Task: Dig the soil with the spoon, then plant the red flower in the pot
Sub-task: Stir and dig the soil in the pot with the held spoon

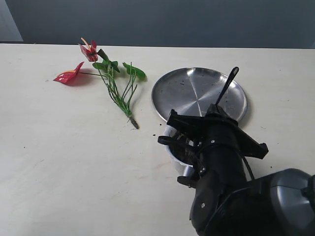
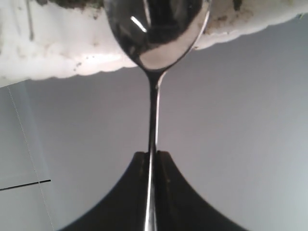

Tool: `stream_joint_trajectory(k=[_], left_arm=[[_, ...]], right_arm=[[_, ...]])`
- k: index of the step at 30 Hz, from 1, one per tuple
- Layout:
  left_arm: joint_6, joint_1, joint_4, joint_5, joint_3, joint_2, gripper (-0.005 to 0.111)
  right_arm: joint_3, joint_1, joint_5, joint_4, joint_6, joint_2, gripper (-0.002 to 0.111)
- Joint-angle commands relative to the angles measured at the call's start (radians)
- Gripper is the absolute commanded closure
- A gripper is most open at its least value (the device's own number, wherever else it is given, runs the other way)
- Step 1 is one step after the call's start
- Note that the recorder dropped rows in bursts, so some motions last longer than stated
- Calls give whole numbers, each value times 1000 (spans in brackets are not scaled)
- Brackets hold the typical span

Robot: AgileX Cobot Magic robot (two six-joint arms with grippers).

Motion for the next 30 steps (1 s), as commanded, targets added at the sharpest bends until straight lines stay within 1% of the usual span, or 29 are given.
stream_joint_trajectory(k=[1, 8, 17, 24, 30], left_arm=[[-2, -2, 3, 1, 0, -2, 106], [-2, -2, 3, 1, 0, -2, 106], [-2, -2, 3, 1, 0, -2, 106], [-2, -2, 3, 1, 0, -2, 106], [-2, -2, 3, 1, 0, -2, 106]], right_arm=[[-4, -5, 11, -9, 2, -45, 109], [-4, -5, 11, 11, 2, -24, 109], [-4, -5, 11, -7, 4, 9, 109], [-4, -5, 11, 10, 12, -108, 109], [-4, -18, 11, 110, 14, -226, 109]])
